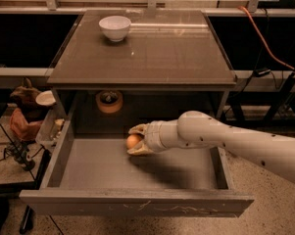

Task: Place orange into top drawer

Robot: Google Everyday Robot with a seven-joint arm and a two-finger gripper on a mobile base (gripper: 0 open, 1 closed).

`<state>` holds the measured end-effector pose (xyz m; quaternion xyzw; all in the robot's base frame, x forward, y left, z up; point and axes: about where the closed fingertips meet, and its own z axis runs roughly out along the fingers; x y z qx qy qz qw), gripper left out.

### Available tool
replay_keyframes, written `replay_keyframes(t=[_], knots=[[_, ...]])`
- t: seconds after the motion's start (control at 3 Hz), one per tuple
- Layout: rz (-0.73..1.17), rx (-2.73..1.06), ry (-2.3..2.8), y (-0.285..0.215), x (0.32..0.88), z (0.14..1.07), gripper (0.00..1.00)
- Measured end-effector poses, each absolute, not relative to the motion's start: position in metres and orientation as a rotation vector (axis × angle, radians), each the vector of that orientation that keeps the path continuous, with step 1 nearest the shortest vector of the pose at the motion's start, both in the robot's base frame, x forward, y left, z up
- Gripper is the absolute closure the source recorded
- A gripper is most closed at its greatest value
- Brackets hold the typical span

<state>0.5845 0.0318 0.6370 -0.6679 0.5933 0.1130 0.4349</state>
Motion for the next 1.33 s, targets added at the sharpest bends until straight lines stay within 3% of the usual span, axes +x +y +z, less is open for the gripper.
replay_keyframes(t=[0.33, 1.33], knots=[[0.281, -1.663, 1.477, 0.0319, 0.5845, 0.637, 0.81], [0.282, -1.663, 1.477, 0.032, 0.5845, 0.637, 0.12]])
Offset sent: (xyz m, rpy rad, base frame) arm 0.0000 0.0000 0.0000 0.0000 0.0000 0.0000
